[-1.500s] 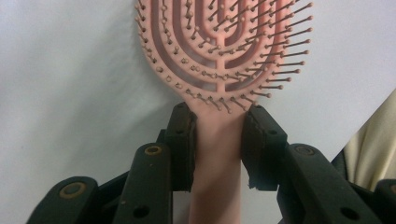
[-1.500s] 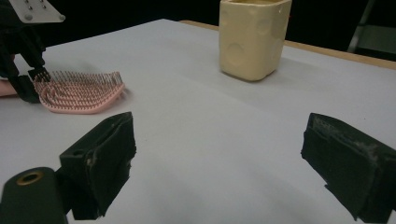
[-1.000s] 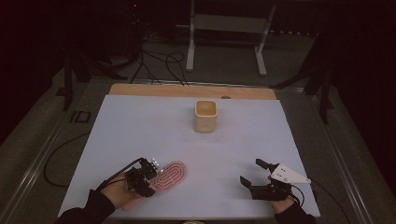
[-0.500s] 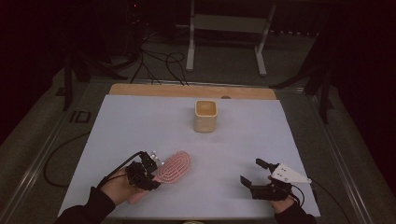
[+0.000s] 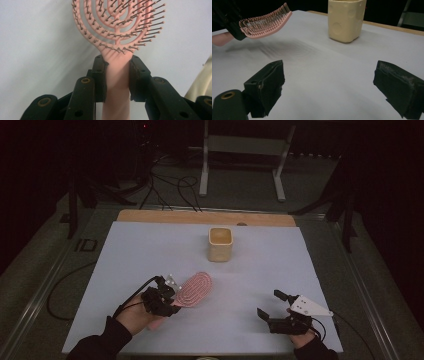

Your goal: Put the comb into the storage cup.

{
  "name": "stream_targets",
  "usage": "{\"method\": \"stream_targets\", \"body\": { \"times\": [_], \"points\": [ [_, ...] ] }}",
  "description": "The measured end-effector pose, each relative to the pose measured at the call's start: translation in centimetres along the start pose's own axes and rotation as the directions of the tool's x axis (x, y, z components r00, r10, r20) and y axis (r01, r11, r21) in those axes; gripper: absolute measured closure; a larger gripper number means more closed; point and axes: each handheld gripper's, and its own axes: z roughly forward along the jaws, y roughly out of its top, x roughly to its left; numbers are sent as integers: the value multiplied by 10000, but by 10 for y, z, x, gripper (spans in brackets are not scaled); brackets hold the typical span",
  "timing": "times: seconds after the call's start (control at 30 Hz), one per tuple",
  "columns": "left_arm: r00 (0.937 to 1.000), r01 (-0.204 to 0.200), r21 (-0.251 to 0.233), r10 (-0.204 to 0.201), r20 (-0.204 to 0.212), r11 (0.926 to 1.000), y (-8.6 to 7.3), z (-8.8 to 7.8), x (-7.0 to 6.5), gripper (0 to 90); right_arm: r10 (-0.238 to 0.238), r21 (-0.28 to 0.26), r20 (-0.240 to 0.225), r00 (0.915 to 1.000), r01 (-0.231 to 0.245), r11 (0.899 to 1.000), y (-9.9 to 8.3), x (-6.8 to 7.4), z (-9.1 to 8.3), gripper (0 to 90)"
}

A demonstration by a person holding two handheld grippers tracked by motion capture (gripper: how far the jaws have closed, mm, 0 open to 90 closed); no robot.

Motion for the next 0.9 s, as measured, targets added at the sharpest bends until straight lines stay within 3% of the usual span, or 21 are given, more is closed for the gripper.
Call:
{"method": "stream_targets", "body": {
  "times": [0.33, 0.5, 0.67, 0.9],
  "points": [
    [9999, 90, -1076, -103, -118, 9942, 6, -5, 2, 714, -10, 23, -10, 10000, 10, 10000, 0, 0, 1, 95],
    [10000, -12, -1623, 8, -28, 9867, 6, -6, 0, 714, 21, 56, 11, 10000, -21, 10000, 0, 0, 1, 95],
    [9998, -46, -2155, 0, -212, 9765, 4, -4, -4, 714, 84, 77, 11, 10000, -84, 9999, -1, 0, 1, 95],
    [9994, 10, -2389, -89, -321, 9711, -3, -2, -6, 714, 51, 31, -21, 10000, -51, 10000, -1, -1, 1, 95]
  ]
}}
